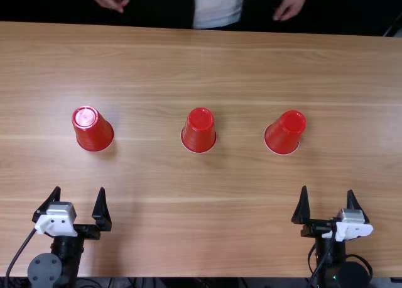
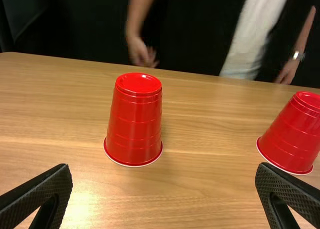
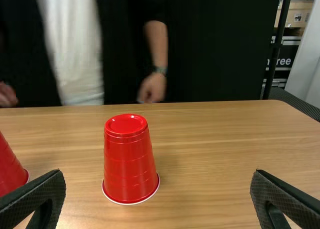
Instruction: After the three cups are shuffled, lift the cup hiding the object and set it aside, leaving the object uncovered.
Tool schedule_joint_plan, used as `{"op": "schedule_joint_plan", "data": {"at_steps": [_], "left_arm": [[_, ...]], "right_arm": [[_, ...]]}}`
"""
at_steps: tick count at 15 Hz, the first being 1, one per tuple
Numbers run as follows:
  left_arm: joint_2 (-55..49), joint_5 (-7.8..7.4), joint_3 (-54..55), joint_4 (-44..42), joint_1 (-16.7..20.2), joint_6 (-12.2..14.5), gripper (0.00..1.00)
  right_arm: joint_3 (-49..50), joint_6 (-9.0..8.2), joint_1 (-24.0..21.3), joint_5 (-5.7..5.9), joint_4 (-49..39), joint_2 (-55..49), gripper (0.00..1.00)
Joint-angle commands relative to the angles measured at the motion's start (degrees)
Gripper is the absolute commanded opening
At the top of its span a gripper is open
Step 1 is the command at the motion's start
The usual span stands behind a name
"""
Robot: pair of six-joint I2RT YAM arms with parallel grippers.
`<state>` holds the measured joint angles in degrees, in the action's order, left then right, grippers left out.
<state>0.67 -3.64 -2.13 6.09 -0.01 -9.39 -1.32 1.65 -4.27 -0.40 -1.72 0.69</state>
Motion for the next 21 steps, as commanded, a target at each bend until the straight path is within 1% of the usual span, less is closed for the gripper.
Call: {"op": "schedule_joint_plan", "data": {"at_steps": [1,6,7,8,9,10,12,13,14,15,16,17,19,21], "left_arm": [[-0.7,-0.69,2.1,0.5,-0.3,-0.1,1.0],[-0.7,-0.69,2.1,0.3,-0.4,0.0,1.0],[-0.7,-0.79,2.1,0.3,-0.4,0.0,1.0],[-0.7,-1.21,2.1,0.3,-0.4,0.0,1.0],[-0.7,-1.11,2.1,0.3,-0.4,0.0,1.0],[-0.7,-1.42,2.1,0.3,-0.4,0.0,1.0],[-0.7,-2.16,2.1,0.3,-0.5,0.3,1.0],[-0.7,-2.58,2.1,0.3,-0.5,1.6,1.0],[-0.7,-3.43,2.1,0.1,-0.5,3.9,1.0],[-0.7,-3.85,2.1,0.0,-0.5,6.9,1.0],[-0.7,-3.85,2.1,0.2,-0.5,8.6,1.0],[-0.7,-3.85,-0.5,0.8,-0.5,9.4,1.0],[-0.3,-3.64,-6.6,1.6,-0.2,9.5,1.0],[6.1,-2.69,-14.4,3.1,0.5,9.5,1.0]], "right_arm": [[0.5,0.14,-0.1,0.3,-0.4,-0.7,1.0],[0.5,0.04,0.0,0.3,-0.4,-0.7,1.0],[0.5,0.14,0.0,-0.02,-0.4,-0.7,1.0],[0.5,0.14,0.0,0.3,-0.4,-0.7,1.0],[0.5,0.04,-0.1,0.3,-0.4,-0.7,1.0],[0.6,0.04,0.0,0.09,-0.1,-0.7,1.0],[0.8,0.14,0.0,0.09,-0.2,-0.7,1.0],[0.5,0.35,-0.3,-0.02,-0.6,-0.7,1.0],[0.0,0.35,-0.4,-0.02,-0.6,-0.7,1.0],[-0.3,0.56,-0.5,-0.02,-0.6,-0.7,1.0],[-2.4,0.56,-0.5,0.19,-0.4,-0.7,1.0],[-4.6,0.56,-0.5,0.3,-0.1,-0.7,1.0],[-8.2,0.67,-0.6,0.3,0.1,-0.7,1.0],[-13.7,0.56,-0.6,0.51,2.2,0.5,1.0]]}}
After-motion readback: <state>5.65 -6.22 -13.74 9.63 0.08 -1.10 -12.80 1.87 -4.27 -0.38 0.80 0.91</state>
